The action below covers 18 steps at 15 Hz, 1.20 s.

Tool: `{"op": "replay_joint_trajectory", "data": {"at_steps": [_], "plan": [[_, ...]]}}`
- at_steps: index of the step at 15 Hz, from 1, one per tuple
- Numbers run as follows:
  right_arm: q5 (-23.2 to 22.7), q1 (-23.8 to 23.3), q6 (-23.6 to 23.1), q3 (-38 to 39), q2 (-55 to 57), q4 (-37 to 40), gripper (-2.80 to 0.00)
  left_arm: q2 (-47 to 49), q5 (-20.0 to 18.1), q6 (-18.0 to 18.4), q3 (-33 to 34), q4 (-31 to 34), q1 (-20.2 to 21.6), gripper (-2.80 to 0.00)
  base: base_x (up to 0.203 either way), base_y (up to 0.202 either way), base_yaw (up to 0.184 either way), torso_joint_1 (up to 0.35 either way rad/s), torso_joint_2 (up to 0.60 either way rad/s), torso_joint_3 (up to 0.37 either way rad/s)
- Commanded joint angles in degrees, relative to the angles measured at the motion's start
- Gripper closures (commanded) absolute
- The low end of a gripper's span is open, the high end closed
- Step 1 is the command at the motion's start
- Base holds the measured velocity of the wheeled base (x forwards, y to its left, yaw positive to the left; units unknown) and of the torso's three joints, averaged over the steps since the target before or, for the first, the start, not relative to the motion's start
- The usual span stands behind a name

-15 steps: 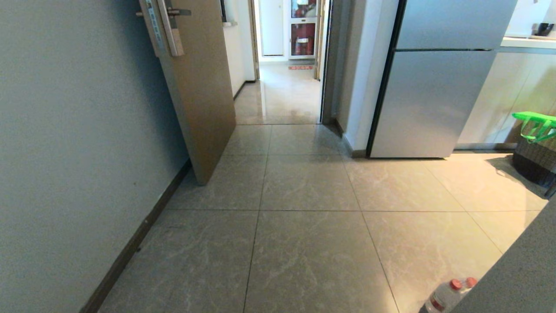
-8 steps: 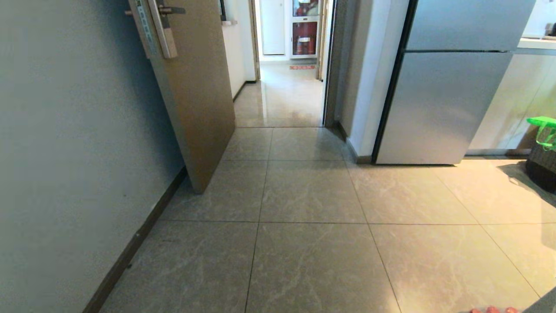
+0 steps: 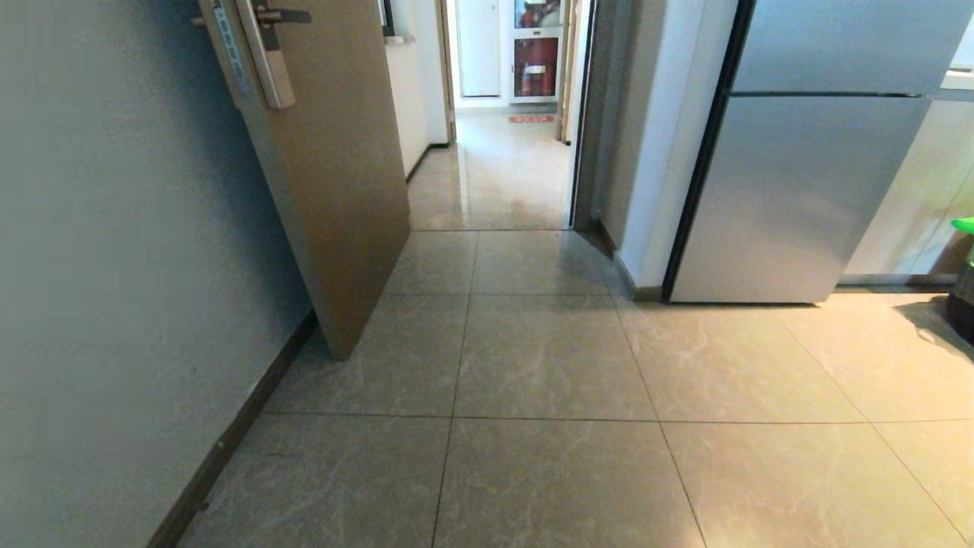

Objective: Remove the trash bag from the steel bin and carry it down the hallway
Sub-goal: Put the trash bag at the door

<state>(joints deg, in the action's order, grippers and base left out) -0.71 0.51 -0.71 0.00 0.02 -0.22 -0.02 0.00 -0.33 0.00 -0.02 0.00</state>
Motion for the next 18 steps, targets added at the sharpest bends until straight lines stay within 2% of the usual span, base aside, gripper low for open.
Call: {"op": "replay_joint_trajectory", "data": {"at_steps": [1, 18], "plan": [[-0.05, 0.10, 0.00, 0.00, 0.07, -0.04, 0.00, 0.02, 0.00, -0.02, 0.00, -0.04, 0.00, 0.00, 0.196, 0.000, 0.001, 0.003, 0.00, 0.002], [0.00, 0.02, 0.00, 0.00, 0.07, -0.04, 0.00, 0.02, 0.00, -0.20, 0.00, -0.06, 0.00, 0.00, 0.191, 0.000, 0.001, 0.003, 0.00, 0.003]]}}
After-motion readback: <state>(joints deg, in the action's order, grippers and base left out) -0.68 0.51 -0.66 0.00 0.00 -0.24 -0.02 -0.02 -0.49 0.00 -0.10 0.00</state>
